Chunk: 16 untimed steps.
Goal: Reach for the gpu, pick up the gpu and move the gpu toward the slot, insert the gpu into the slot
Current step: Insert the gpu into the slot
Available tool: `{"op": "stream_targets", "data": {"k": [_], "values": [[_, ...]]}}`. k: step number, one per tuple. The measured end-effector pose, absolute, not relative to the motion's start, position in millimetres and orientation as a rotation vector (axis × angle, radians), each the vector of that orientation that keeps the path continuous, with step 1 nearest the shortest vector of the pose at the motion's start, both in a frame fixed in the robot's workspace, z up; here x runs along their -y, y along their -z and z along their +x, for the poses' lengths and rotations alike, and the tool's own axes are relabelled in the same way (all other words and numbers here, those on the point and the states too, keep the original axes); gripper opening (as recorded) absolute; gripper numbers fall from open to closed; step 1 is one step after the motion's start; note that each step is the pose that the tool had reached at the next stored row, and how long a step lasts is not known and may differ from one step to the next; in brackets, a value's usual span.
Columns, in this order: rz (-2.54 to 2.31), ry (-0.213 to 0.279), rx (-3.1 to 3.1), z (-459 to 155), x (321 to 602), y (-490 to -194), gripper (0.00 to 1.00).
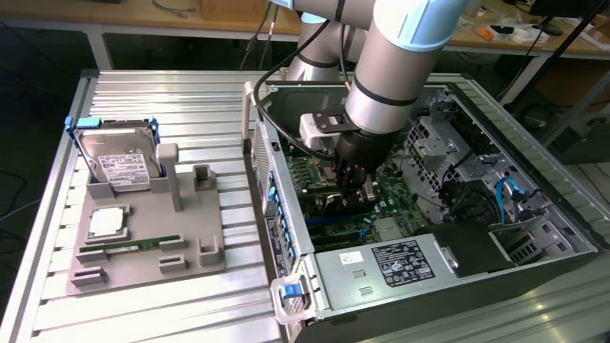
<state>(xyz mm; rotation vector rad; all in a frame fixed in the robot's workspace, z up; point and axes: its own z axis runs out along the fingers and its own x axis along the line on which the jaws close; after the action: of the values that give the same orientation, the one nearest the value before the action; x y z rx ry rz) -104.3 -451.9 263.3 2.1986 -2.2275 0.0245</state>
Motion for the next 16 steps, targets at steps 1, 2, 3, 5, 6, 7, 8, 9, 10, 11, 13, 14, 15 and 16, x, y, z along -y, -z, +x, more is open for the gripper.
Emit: {"op": "stream_targets", "data": {"k": [1,2,3,5,6,7,8,9,10,11,13,14,15,16], "values": [[2.198,-0.025,2.228,-104.3,451.9,-263.3,0.27],[2.198,-0.025,2.227,-104.4,452.0,-263.2,0.27],[2.198,-0.025,2.227,-104.4,452.0,-263.1,0.27],[2.198,-0.024,2.227,-104.3,451.9,-262.3,0.27],[2.198,-0.024,2.227,-104.4,451.9,-262.0,0.27],[2.198,-0.024,2.227,-104.3,451.9,-261.7,0.27],[2.198,-0.024,2.228,-104.3,451.9,-261.4,0.27],[2.198,-0.024,2.228,-104.4,451.9,-261.1,0.27],[2.198,-0.024,2.228,-104.4,451.9,-260.8,0.27],[2.198,-0.024,2.228,-104.4,451.9,-260.6,0.27],[2.198,-0.025,2.227,-104.4,451.9,-260.2,0.27],[2.198,-0.025,2.227,-104.4,451.9,-260.2,0.27],[2.198,-0.025,2.227,-104.3,451.9,-260.2,0.27],[2.198,-0.025,2.227,-104.4,451.9,-260.2,0.27]]}}
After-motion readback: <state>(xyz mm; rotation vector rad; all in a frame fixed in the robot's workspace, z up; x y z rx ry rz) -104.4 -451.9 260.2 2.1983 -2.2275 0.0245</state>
